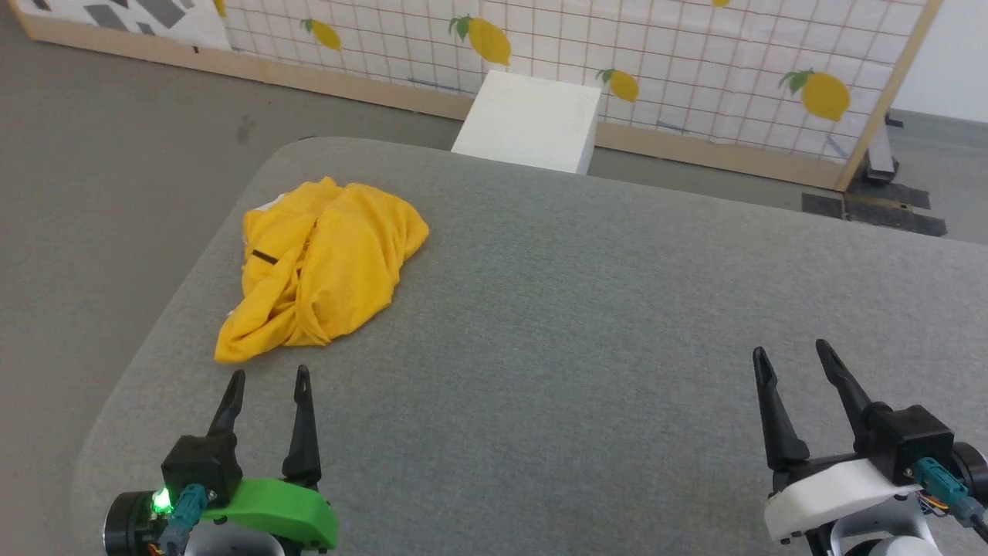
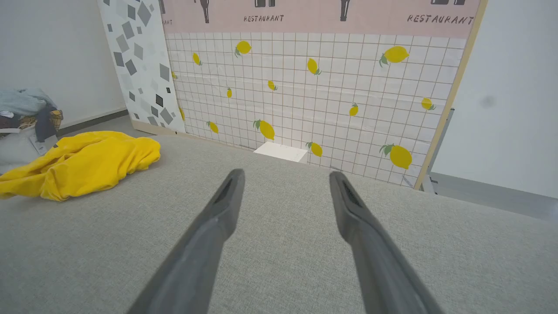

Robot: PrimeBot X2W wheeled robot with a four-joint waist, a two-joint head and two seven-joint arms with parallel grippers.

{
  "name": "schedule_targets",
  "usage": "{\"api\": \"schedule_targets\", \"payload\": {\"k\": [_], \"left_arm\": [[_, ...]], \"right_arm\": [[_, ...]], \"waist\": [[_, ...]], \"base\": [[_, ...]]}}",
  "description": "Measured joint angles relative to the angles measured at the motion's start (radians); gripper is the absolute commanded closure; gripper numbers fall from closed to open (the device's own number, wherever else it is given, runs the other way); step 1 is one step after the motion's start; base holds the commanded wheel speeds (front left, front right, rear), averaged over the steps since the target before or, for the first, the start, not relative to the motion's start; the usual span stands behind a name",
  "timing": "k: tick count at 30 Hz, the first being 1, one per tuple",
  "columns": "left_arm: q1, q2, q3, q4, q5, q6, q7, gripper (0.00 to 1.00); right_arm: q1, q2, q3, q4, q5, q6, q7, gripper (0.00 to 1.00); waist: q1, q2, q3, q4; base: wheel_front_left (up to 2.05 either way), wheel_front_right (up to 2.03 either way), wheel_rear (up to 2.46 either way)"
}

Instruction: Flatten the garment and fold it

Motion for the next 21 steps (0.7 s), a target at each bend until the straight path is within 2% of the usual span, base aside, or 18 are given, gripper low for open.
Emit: {"api": "schedule_targets", "payload": {"k": [21], "left_arm": [[0.012, 0.0, 0.005, 0.003, -0.021, -0.013, -0.044, 0.0]], "right_arm": [[-0.015, 0.0, 0.054, 0.03, 0.018, 0.0, -0.044, 0.0]], "waist": [[0.0, 0.0, -0.005, 0.152]], "base": [[0.0, 0.0, 0.0]]}}
